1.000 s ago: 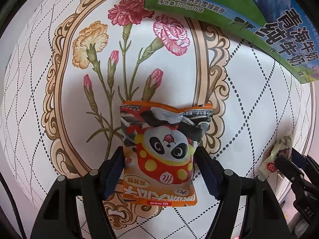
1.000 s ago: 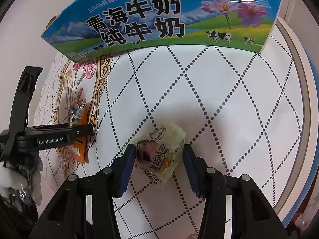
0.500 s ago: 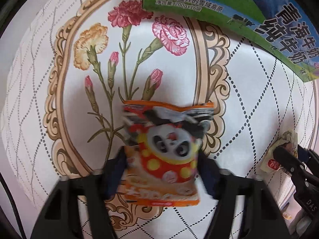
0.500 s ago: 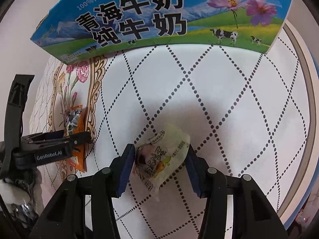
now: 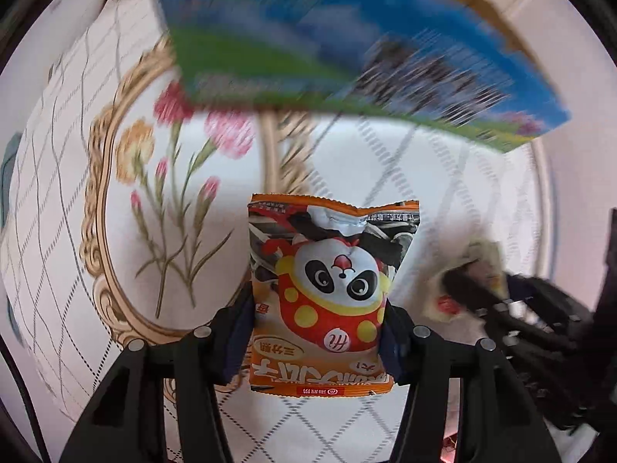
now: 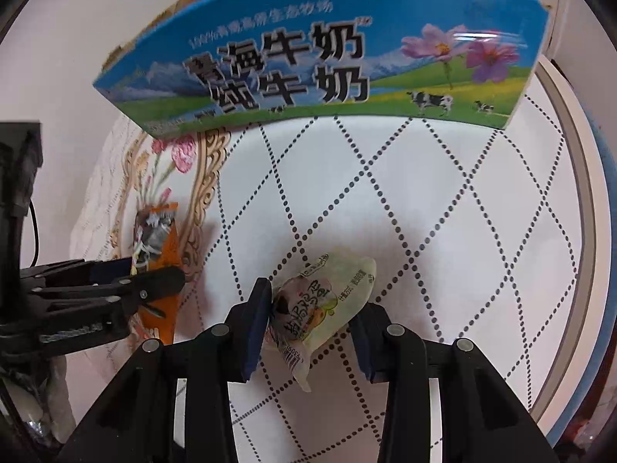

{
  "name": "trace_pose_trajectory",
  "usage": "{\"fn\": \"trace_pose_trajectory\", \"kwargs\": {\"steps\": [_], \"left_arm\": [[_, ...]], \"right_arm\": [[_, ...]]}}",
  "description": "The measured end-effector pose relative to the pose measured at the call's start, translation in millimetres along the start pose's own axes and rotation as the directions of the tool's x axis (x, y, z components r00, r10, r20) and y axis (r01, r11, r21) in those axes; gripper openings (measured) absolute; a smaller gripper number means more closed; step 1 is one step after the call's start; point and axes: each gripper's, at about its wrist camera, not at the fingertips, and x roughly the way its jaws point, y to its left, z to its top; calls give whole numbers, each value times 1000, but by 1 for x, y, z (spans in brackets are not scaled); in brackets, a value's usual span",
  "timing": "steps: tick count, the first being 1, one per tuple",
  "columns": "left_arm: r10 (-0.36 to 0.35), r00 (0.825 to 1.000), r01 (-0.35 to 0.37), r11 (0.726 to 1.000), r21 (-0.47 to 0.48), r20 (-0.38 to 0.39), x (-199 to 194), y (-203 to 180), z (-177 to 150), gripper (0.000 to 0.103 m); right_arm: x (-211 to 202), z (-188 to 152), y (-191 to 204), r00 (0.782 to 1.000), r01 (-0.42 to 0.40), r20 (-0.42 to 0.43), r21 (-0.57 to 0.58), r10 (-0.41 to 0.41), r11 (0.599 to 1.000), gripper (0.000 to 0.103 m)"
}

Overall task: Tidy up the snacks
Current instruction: 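Place both packets into the box and open both tools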

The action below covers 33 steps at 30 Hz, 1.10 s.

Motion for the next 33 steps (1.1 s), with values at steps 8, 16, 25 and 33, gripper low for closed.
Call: {"fn": "trace_pose_trajectory", "kwargs": {"steps": [8, 16, 25, 33], "left_arm": [[-118, 982, 106, 991, 83, 149, -89, -41, 52, 53], [-23, 976, -2, 994, 112, 219, -115, -44, 141, 53], [208, 966, -226, 968, 106, 155, -50, -16, 205, 53], [187, 982, -185, 976, 117, -6, 0, -5, 205, 57]], "right_arm": [[-56, 23, -9, 993, -71, 99, 35, 67, 997, 41], [-122, 98, -1, 958, -81, 273, -26, 85, 996, 42], [-83, 176, -16, 971, 5, 237, -12, -1, 1000, 42], [-35, 184, -25, 993, 54, 104, -24, -52, 998, 42]]}}
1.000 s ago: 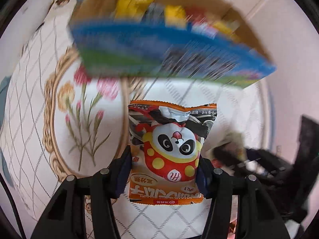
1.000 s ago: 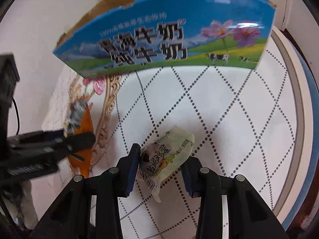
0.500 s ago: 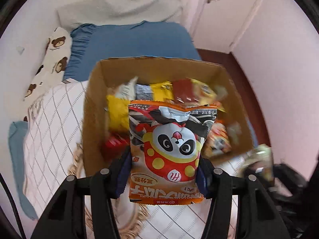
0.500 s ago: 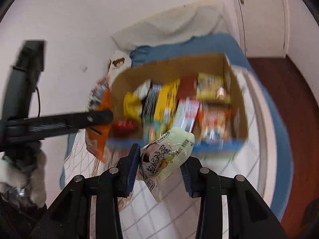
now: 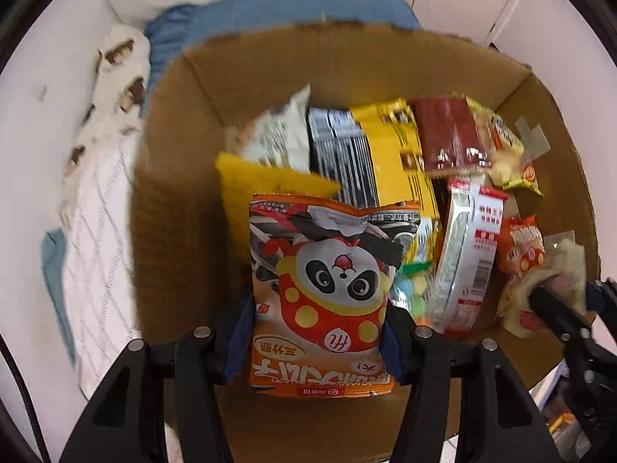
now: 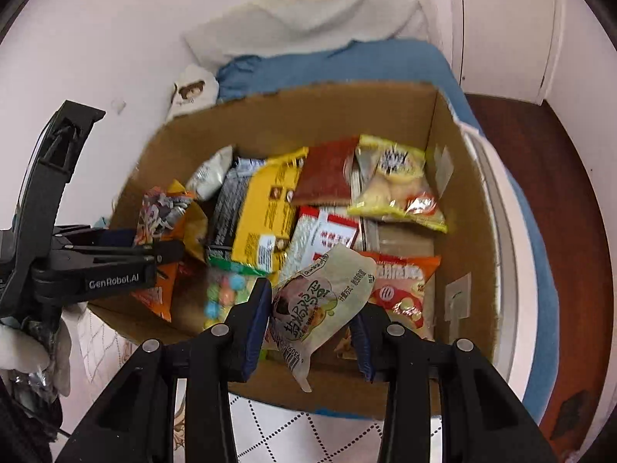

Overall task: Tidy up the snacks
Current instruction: 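Place both packets into the box and open both tools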

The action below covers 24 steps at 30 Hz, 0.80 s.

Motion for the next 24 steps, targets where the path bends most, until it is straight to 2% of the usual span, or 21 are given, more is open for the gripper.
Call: {"fn": "trace_pose_trajectory", "kwargs": {"steps": [1, 2, 3, 4, 11, 18, 24], "left_arm": [[-13, 1000, 13, 1000, -14, -5, 2, 2, -1, 62], [-18, 1000, 18, 999, -28, -2, 3, 5, -2, 80], [-21, 1000, 21, 999, -36, 2, 3, 7, -2, 95], [-24, 1000, 25, 999, -46, 14, 2, 9, -2, 97], [-43, 997, 49, 995, -83, 62, -9, 17, -13, 97], [36, 989, -22, 995, -102, 140, -27, 7, -29, 97], [22, 985, -1, 992, -127, 169, -35, 7, -40, 97]], "right_arm": [[5, 0, -1, 1000, 5, -18, 6, -5, 1000, 51], [8, 1, -1, 999, 8, -33, 9, -8, 1000, 63], [9, 0, -1, 999, 10, -38, 9, -9, 1000, 91], [10, 0, -1, 999, 24, -41, 11, -23, 1000, 100], [10, 2, -3, 988, 140, -61, 12, -139, 990, 100], [-3, 1, -7, 970, 239, -41, 27, -238, 971, 100], [-12, -3, -8, 963, 270, -33, 35, -269, 962, 101]]}}
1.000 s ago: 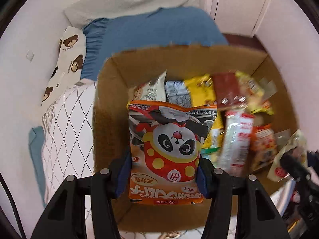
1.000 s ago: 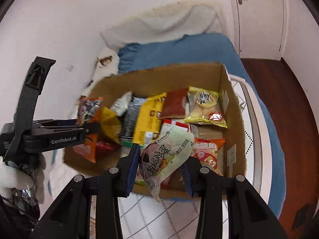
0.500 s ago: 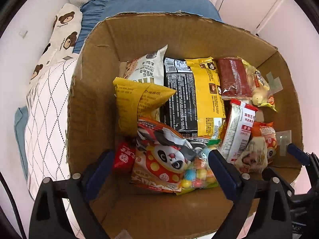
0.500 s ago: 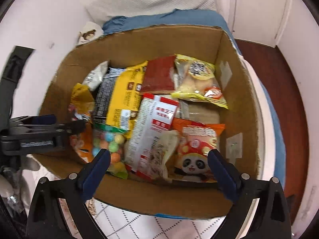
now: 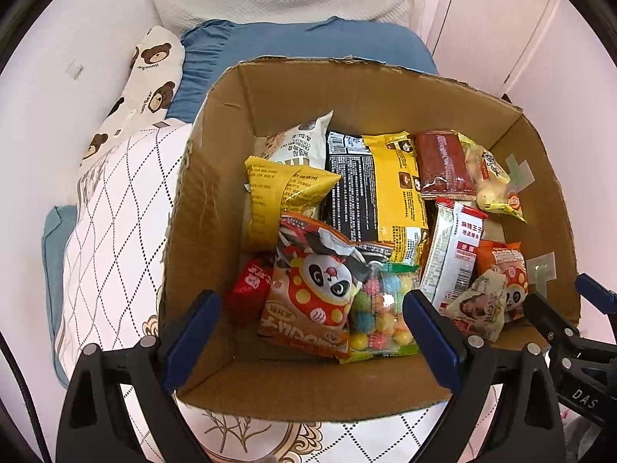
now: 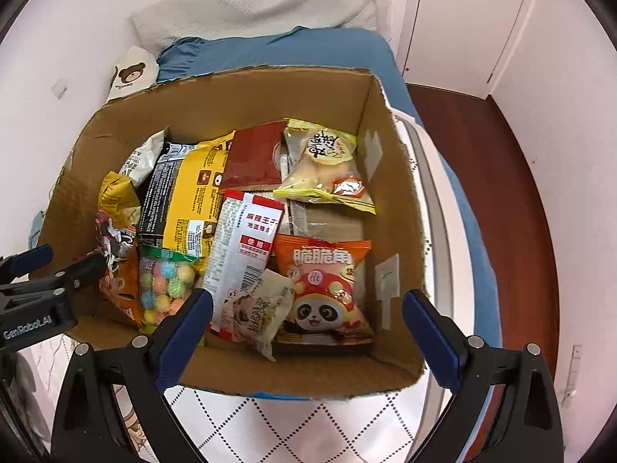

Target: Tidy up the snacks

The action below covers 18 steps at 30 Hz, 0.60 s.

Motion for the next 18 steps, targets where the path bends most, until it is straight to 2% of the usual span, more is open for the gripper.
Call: {"fn": "trace_pose_trajectory", "kwargs": {"steps": [10, 18], "left_arm": [[-21, 998, 22, 1000, -13, 52, -26, -3, -10, 97], [-46, 986, 51, 998, -28, 161, -73, 0, -29, 97]], "right_arm": [[-19, -6, -2, 1000, -13, 25, 17, 13, 1000, 101], [-62, -26, -1, 995, -38, 93, 11, 37, 999, 101]]}}
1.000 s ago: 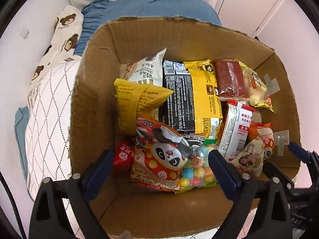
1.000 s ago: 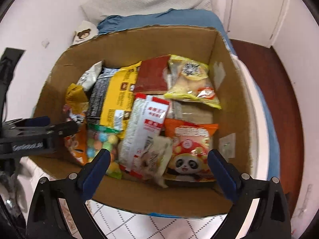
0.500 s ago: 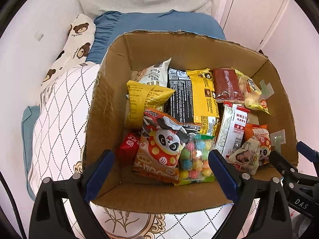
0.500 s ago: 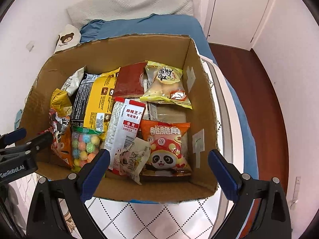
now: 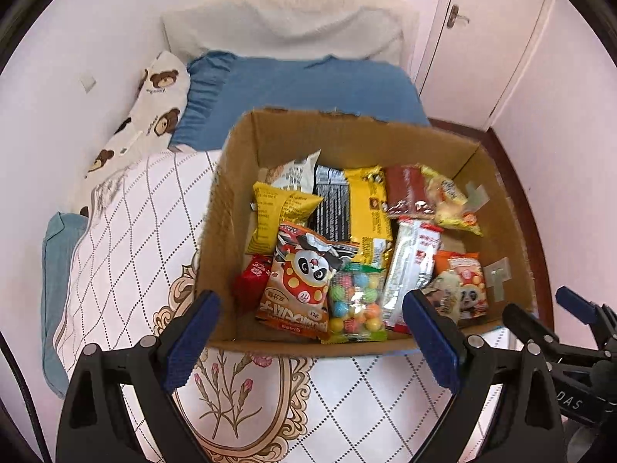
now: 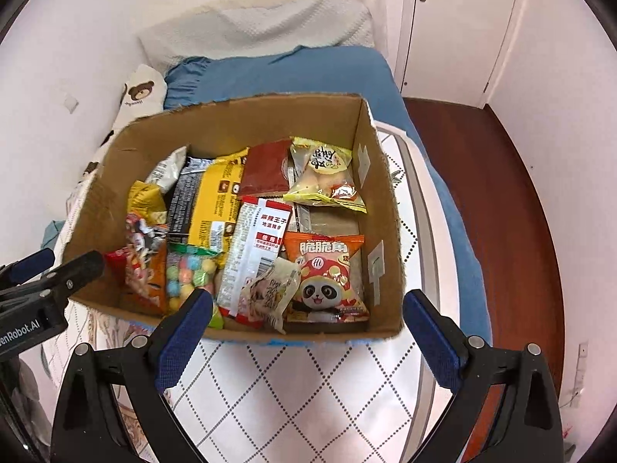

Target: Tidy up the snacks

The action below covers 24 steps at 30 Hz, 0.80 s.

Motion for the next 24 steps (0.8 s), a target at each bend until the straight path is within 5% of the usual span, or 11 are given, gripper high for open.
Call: {"fn": "trace_pose_trajectory", "kwargs": {"steps": [12, 24], "left_arm": [[-4, 989, 6, 1000, -12, 147, -86, 2, -43, 97], [25, 954, -29, 1000, 8, 298, -169, 5, -96, 97]], "right_arm": [[-99, -42, 8, 988, -16, 153, -28, 20, 999, 101], [-183, -96, 19, 961, -9, 274, -68, 27, 998, 102]]}}
